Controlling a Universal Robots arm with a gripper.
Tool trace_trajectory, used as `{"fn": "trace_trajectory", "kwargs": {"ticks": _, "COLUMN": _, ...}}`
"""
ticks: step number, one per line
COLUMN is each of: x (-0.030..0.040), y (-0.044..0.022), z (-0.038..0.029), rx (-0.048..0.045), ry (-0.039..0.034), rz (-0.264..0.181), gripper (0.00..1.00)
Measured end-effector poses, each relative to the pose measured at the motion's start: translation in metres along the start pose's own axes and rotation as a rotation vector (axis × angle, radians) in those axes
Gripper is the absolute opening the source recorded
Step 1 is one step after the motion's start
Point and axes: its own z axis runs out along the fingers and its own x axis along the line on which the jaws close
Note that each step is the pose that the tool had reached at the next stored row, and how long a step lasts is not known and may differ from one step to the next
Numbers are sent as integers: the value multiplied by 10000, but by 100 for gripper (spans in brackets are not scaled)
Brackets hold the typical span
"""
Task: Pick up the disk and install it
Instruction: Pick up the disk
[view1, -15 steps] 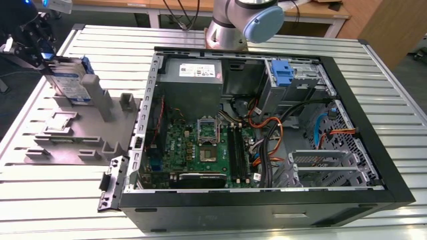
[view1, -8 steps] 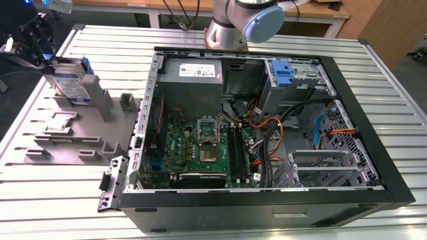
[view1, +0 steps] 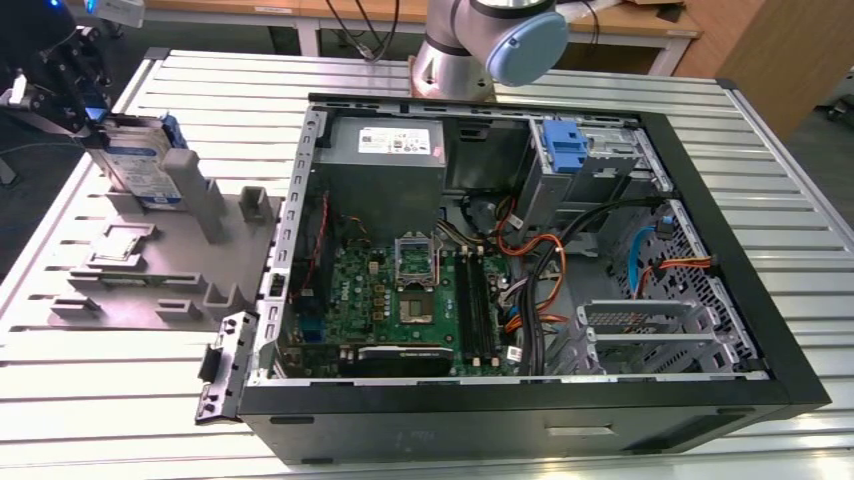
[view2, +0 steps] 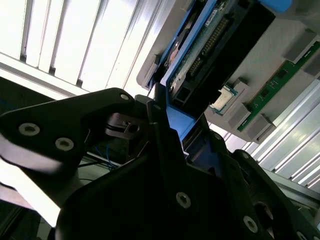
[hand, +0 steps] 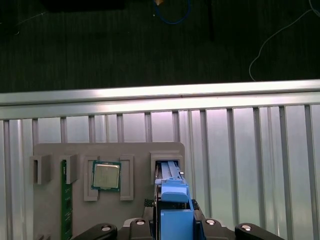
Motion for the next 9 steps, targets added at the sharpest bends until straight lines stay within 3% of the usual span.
{"fn": "trace_trajectory", "kwargs": {"ticks": 9, "x": -1, "y": 0, "z": 1, "rx": 0, "ry": -1, "rz": 0, "gripper": 36}}
